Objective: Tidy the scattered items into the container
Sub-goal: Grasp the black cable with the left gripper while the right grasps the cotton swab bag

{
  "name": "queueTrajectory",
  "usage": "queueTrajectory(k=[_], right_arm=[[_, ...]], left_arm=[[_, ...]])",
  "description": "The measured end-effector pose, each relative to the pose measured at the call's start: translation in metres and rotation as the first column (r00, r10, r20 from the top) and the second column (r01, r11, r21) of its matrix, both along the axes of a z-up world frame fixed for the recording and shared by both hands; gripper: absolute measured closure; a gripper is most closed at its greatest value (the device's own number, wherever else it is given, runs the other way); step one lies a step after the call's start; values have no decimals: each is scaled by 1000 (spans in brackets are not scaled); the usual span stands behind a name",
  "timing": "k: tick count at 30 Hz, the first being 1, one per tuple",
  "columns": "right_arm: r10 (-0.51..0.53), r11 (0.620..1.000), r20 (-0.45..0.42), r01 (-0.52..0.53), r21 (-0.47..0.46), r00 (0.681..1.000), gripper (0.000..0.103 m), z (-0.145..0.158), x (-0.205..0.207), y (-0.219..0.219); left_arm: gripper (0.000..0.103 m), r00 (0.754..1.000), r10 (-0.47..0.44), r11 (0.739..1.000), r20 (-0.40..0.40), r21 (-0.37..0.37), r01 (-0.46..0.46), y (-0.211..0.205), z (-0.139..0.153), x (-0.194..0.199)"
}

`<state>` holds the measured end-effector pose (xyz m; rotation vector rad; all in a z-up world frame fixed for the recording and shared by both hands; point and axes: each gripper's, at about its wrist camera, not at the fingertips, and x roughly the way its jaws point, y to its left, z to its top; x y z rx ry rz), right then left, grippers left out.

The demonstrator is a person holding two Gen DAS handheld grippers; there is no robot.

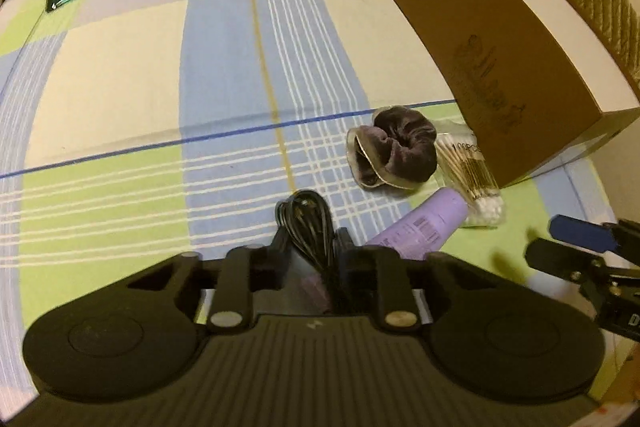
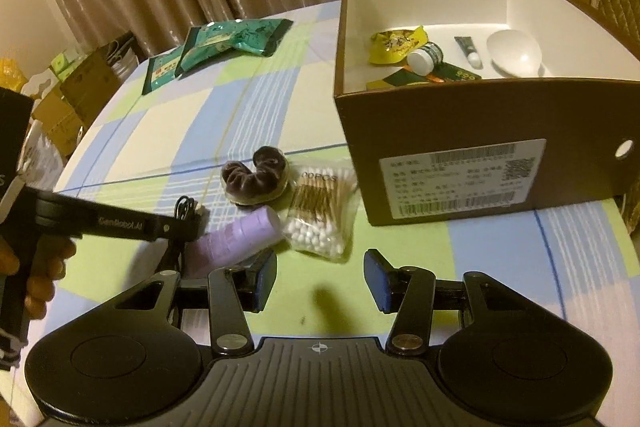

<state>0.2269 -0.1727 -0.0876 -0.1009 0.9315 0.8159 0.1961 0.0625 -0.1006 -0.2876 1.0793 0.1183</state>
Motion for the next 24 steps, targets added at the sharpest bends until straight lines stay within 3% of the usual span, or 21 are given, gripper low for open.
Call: queueTrajectory(k=[4,8,13,14,17,24], right_arm=[[-9,1000,23,9,9,1000,57,-5,0,13],[-25,1000,79,26,-11,997,64,-13,0,26],[-24,998,117,30,-50,993,67,-27,1,37],[-16,998,121,23,-61,993,74,-30,0,38],[26,995,157,-10,-103,987,79,-30,-4,41],[144,979,108,-126,-157,984,81,-23,-14,17]], left_arm=[[85,1000,-20,999,10,42,19,6,0,-5],[85,1000,11,1000,9,23,-12,22,-1,-12],[85,1000,14,1000,11,22,-14,29,0,-20],[85,1000,11,1000,10,20,-11,30,0,-21],[86,1000,3,1000,11,20,-3,30,0,-23],[86,1000,-27,999,2,26,27,28,0,-32]])
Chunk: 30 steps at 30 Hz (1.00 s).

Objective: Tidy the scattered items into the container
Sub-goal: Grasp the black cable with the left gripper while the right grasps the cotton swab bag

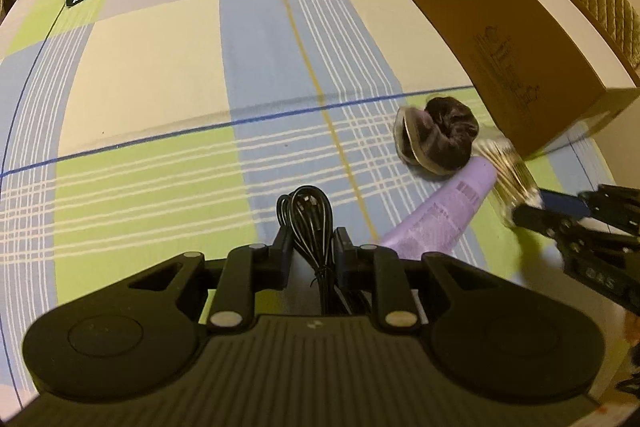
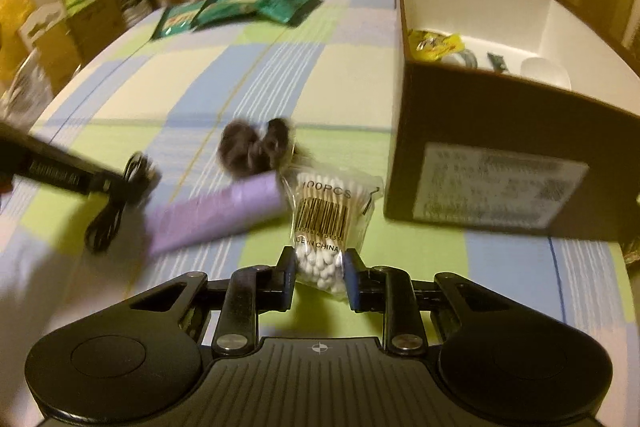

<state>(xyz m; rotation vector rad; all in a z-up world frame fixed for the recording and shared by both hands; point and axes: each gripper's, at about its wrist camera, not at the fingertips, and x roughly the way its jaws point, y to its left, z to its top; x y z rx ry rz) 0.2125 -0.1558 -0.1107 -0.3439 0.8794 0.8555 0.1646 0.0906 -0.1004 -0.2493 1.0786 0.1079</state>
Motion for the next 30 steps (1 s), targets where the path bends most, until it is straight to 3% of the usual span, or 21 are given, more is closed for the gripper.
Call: queueTrajectory(k=[9,10,12,14,20,25,30], right_arm=[[39,996,-85,-46,-74,996,79,8,-27,-43],[31,996,-89,-38,-76,996,76,9,-28,-46],[24,997,-96,-30,-68,995,52,12,-33,-48],[6,999,-79,-9,-44,997,42,14,-34,-49],[-45,999,-72,44,-25,996,42,4,-26,-38],[-57,997,-31,55,-51,998,44,-6,-22,-29],[-8,997,24,10,-70,1000,59,-8,-28,-27]], left_arm=[[87,999,-33,999,-25,-27,33,-13,4,-32],[87,999,-37,999,-27,-30,36,-15,4,-35],[87,999,-41,999,-33,-30,40,-20,5,-43],[81,999,-32,999,-40,-35,31,-23,5,-48],[72,999,-8,1000,-48,-23,7,-28,5,-54],[71,999,-7,1000,-37,14,8,-35,4,-52],[71,999,-28,998,-29,55,30,-44,3,-47]])
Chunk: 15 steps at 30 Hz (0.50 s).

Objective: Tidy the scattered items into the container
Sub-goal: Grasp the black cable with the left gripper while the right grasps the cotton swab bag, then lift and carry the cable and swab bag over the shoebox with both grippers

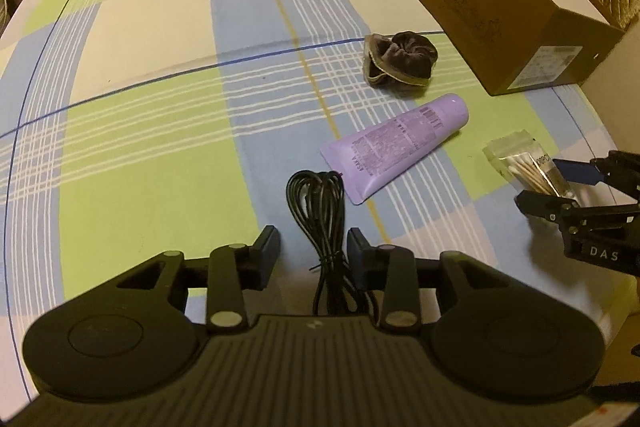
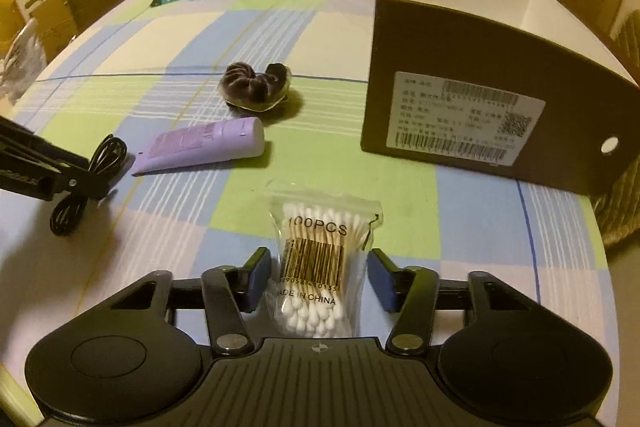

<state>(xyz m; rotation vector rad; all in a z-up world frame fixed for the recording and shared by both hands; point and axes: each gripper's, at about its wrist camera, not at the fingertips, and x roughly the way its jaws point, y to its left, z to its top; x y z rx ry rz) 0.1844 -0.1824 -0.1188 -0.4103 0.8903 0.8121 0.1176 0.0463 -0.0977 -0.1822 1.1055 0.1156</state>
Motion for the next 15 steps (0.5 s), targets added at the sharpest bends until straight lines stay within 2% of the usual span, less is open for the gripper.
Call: queueTrajectory(k=[4,6,11,15], right_arm=[[19,1000,1,-19,-1,1000,71,1,-3,-3],[24,1000,-2,-24,-1,1000,74,2,-5,-5],[30,1000,-10,-30,-3,999,77,3,-10,-11],[32,999,-15,-32,-4,999,80,4,-15,-16]], left_arm=[[72,999,-32,998,7,52,32,-10,-1,0],[77,999,-46,997,8,54,46,-13,-1,0],[90,998,-63,997,7,50,62,-18,-2,-3],[91,997,-73,996,5,49,72,-23,-2,-7]])
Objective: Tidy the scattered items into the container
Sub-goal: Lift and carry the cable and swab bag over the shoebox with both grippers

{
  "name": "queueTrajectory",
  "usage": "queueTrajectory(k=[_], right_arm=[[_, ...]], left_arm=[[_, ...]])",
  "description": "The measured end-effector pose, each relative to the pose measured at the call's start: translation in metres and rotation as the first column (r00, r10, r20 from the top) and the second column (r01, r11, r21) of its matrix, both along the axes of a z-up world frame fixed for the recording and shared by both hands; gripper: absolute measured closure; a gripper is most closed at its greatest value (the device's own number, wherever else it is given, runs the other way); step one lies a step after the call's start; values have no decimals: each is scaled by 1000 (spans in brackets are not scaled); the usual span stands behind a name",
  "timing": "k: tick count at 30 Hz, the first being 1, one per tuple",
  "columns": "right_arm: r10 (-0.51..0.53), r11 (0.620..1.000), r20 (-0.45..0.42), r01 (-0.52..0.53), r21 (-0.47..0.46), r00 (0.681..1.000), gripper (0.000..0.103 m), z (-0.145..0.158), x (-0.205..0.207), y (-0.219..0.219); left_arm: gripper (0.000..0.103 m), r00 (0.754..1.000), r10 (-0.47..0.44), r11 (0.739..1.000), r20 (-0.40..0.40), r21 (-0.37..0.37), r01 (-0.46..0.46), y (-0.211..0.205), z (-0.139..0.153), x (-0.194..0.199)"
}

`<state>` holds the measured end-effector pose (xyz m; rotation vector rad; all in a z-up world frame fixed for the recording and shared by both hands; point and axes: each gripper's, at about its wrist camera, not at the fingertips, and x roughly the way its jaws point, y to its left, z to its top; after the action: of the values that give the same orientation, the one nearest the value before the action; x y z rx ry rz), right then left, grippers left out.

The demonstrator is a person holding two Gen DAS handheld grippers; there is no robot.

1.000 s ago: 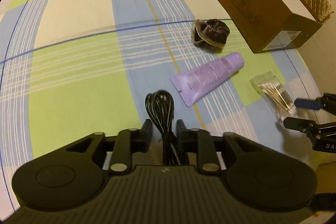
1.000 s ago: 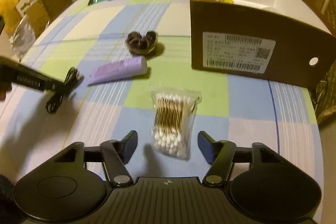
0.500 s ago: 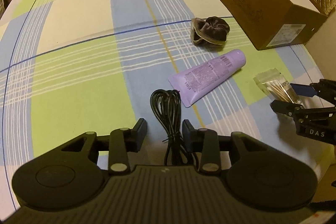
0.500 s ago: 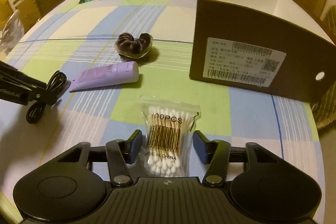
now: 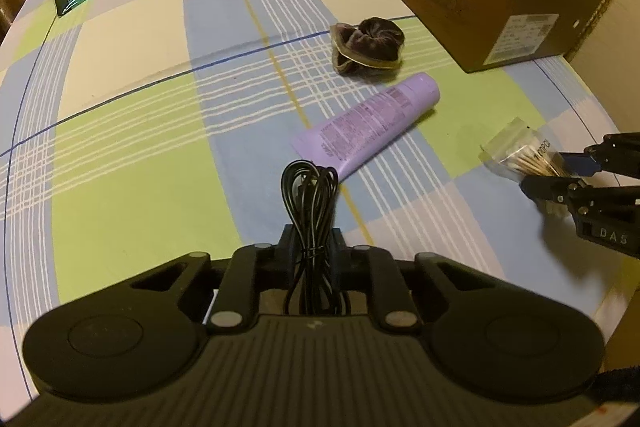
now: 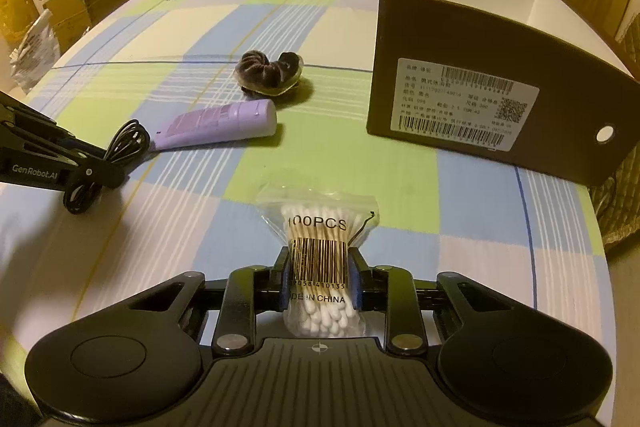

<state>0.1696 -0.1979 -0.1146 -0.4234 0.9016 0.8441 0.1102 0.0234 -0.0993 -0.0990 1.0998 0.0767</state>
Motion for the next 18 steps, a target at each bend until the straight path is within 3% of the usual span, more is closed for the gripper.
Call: queueTrajectory(k=[18], right_arm=[[-39,998,-72,42,39,997,83,13,-10,-32]], left_arm=[[91,1000,-20,998,0,-55,20,-21,14,-23]])
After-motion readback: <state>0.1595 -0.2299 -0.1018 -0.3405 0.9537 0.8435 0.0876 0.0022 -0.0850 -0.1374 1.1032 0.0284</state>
